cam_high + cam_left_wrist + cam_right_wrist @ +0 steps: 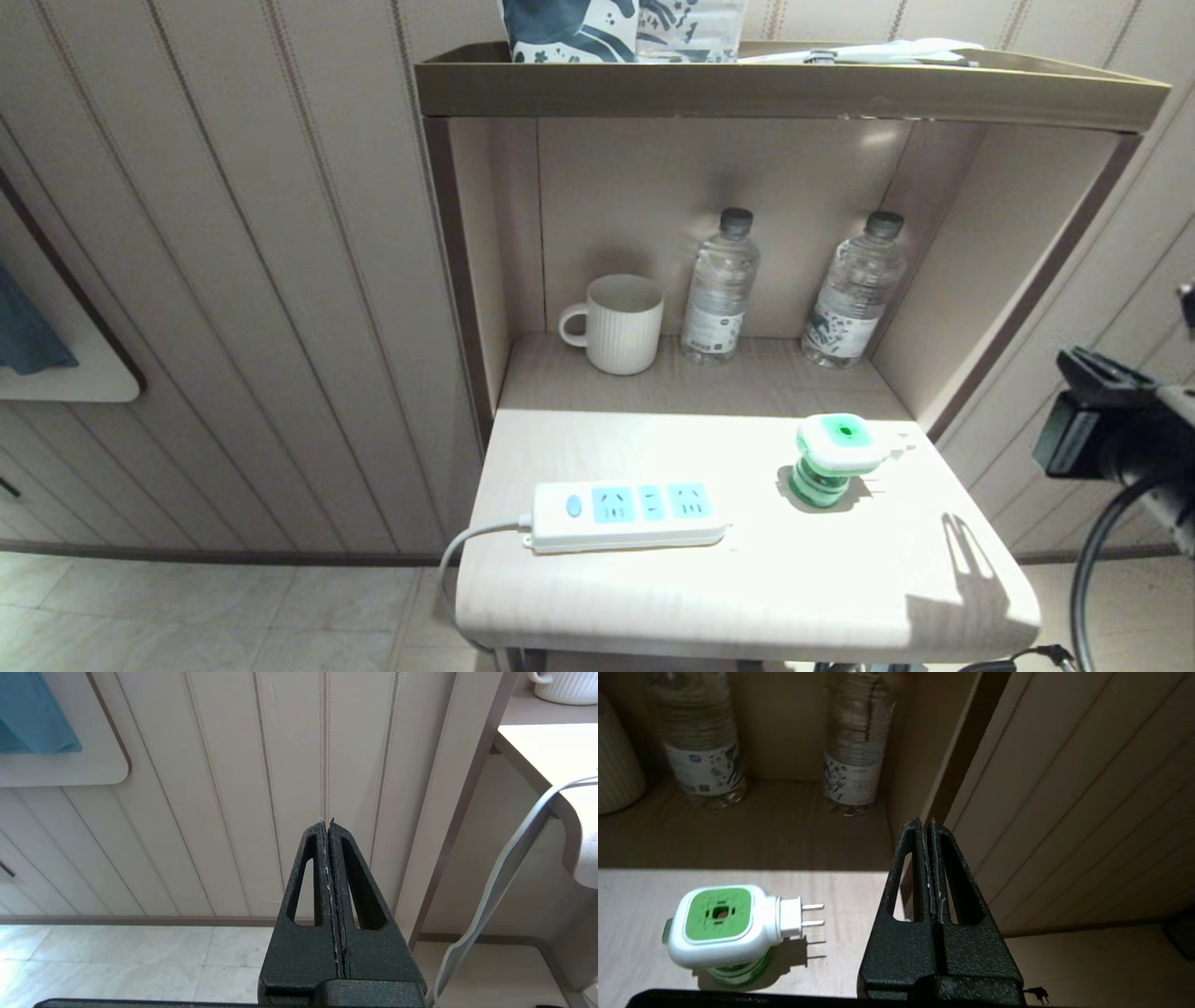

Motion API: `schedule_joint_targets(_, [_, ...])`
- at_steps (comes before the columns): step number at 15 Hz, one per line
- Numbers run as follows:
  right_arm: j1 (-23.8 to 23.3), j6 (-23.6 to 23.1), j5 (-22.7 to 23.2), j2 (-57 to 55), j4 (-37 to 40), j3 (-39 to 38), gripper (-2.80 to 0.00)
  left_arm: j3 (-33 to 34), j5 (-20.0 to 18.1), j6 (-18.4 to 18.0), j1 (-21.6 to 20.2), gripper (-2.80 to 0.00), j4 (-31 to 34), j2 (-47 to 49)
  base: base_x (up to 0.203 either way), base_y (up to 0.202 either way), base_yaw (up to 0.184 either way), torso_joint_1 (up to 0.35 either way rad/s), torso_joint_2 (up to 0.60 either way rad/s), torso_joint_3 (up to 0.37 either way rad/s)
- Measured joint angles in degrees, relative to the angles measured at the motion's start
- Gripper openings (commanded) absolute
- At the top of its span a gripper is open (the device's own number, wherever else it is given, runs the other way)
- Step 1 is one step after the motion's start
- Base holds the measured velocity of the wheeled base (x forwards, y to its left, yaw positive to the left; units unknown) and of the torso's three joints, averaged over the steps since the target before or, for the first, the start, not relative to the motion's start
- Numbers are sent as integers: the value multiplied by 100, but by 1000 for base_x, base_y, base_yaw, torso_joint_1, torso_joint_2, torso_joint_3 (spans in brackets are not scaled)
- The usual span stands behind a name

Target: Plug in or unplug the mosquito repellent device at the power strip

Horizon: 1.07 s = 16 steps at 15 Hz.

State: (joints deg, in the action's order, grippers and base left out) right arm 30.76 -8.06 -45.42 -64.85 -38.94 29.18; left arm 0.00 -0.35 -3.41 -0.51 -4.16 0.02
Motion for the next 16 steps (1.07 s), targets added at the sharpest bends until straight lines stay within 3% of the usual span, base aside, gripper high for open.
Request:
schedule_joint_targets(3, [-216,288,6,228,2207,1048,-280,0,2,-2,0,-280,0,0,0,0,0,0,0,0])
schedule_joint_targets(6, [-267,890,394,155,4815,1951,-280,0,0,0,0,-280,0,0,0,0,0,0,0,0])
schedule_joint_targets(8, [-305,1363,1136,16,6357,2494,-280,0,2,-2,0,-280,-2,0,0,0,0,0,0,0])
schedule_joint_targets(11, [-688,1639,2947,-394,8428,3252,-280,0,1,0,0,-280,-2,0,0,0,0,0,0,0])
schedule_joint_targets(13, [-874,1723,3489,-850,8900,3503,-280,0,2,0,0,-280,2,0,0,0,0,0,0,0])
schedule_joint_targets(16, [-912,1759,3527,-1385,8165,3576,-280,0,2,0,0,-280,0,0,0,0,0,0,0,0])
